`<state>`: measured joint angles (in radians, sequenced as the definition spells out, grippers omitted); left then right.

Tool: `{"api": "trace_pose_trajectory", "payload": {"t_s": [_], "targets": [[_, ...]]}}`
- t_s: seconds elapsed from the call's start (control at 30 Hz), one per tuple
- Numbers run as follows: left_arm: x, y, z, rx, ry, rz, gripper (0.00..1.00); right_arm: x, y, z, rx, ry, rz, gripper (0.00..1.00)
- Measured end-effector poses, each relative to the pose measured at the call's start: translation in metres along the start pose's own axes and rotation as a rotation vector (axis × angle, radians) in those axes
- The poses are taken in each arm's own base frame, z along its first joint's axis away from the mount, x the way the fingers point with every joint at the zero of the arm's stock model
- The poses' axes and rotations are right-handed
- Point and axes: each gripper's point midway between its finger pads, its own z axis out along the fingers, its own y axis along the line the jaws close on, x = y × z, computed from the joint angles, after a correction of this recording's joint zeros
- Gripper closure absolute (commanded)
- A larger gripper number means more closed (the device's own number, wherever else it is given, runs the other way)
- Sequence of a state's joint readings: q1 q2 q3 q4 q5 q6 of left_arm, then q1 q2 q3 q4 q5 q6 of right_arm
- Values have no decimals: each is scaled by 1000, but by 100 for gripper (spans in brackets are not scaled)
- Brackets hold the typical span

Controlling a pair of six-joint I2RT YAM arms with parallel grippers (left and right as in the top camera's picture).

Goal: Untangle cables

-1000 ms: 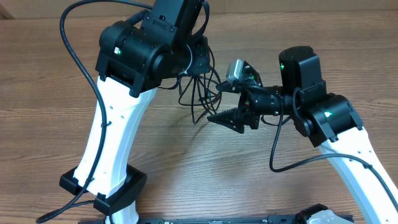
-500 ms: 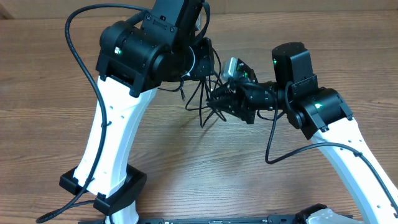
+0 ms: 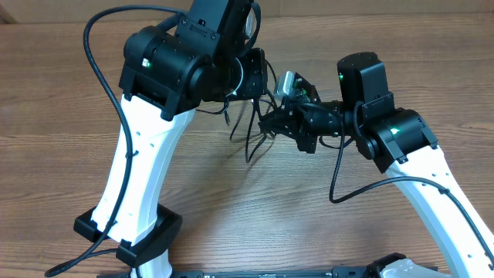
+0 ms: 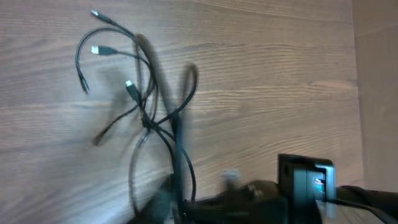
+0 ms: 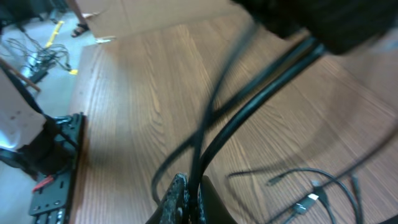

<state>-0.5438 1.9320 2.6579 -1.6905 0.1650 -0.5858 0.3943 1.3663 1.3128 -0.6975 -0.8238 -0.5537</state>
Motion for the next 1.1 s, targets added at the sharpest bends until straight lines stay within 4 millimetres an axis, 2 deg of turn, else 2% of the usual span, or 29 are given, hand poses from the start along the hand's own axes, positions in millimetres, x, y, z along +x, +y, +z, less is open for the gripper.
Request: {"api": "trace_pose_trajectory", "payload": {"t_s": [0.2,0.4,0.5,0.6,0.77,0.87,0.9,0.93,0.97,1.03,1.07,1.1], "targets": [[-7,12,-1,-50,-30,34,0,4,-14,-3,73,26,-5,96],[-9,13,-1,-67,-42,64,0,9,-26,-6,136,54,-1,96],[-8,12,-1,-67,-40,79,0,14,-41,-15,191,63,17,96],[-7,11,-1,-69,-41,91,0,21,-66,-35,277,61,55,96],[-8,12,-1,-69,-41,94,0,40,-116,-89,460,38,173,96],[-8,12,-1,-69,-41,96,0,50,-127,-111,502,26,228,95],[-8,12,-1,-71,-42,96,0,51,-127,-114,498,20,241,82],[-8,12,-1,-73,-44,96,0,52,-127,-116,491,12,252,46],[-9,13,-1,-79,-46,96,0,53,-125,-118,479,4,261,37],[-11,16,-1,-97,-58,96,0,51,-121,-117,452,-13,277,44],[-13,19,-2,-115,-68,96,0,50,-120,-115,441,-17,273,43],[-15,22,-2,-133,-79,96,0,49,-118,-114,431,-22,282,32]]}}
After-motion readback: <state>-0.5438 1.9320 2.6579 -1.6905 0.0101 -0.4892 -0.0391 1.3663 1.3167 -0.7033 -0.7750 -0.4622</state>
